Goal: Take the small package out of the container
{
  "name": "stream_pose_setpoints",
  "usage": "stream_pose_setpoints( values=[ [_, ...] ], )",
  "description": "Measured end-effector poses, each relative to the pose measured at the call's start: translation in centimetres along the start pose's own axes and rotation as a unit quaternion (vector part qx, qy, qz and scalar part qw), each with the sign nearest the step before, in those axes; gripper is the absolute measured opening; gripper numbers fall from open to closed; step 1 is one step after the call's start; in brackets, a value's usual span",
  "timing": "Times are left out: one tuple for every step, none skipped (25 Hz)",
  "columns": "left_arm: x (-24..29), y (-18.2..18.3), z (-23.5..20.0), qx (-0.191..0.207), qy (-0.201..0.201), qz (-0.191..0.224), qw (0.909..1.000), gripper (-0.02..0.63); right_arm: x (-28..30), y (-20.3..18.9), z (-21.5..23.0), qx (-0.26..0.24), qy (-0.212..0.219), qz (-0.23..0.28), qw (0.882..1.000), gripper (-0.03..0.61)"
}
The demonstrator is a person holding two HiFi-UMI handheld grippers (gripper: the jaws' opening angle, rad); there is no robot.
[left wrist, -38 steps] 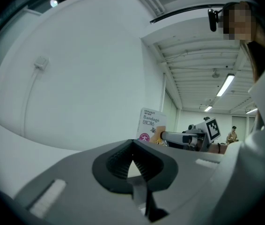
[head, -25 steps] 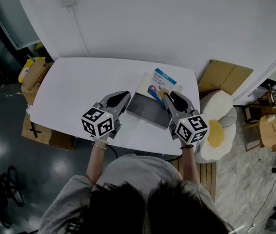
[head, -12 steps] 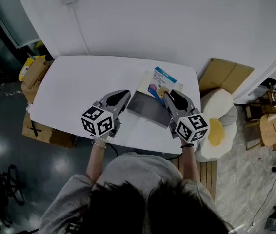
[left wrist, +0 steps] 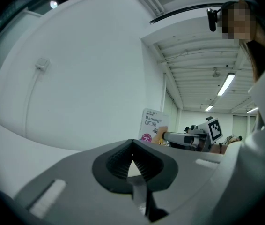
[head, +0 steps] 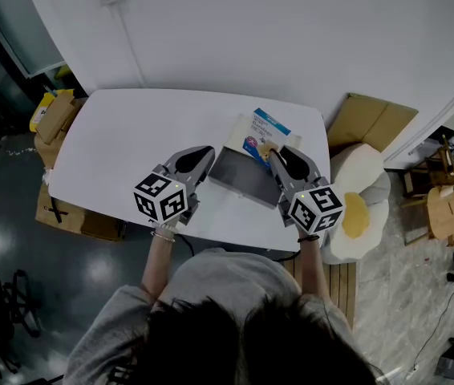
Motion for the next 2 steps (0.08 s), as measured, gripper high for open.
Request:
stream_pose_setpoints(
  values=[
    [-0.03,-0.01,-0.01,0.000,0.001,0.000,1.0000,-0.011,-0.01,0.01,-0.05,0.000,0.001,0.000,1.000,0.098],
    [-0.06,-0.02,-0.02,0.000,0.001,0.001,1.0000,-0.011,-0.02,0.01,-0.09,0.000,0.001,-0.001,1.000,0.098]
  ],
)
Point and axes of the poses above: the fingertips, and each gripper's own axes: x forward along the fingers, z to its right, y out of its top, the point moved 8 cm from there along -x, backward along the fingers, and after that the axes turned 12 degrees about -x, right-handed, at the moved point
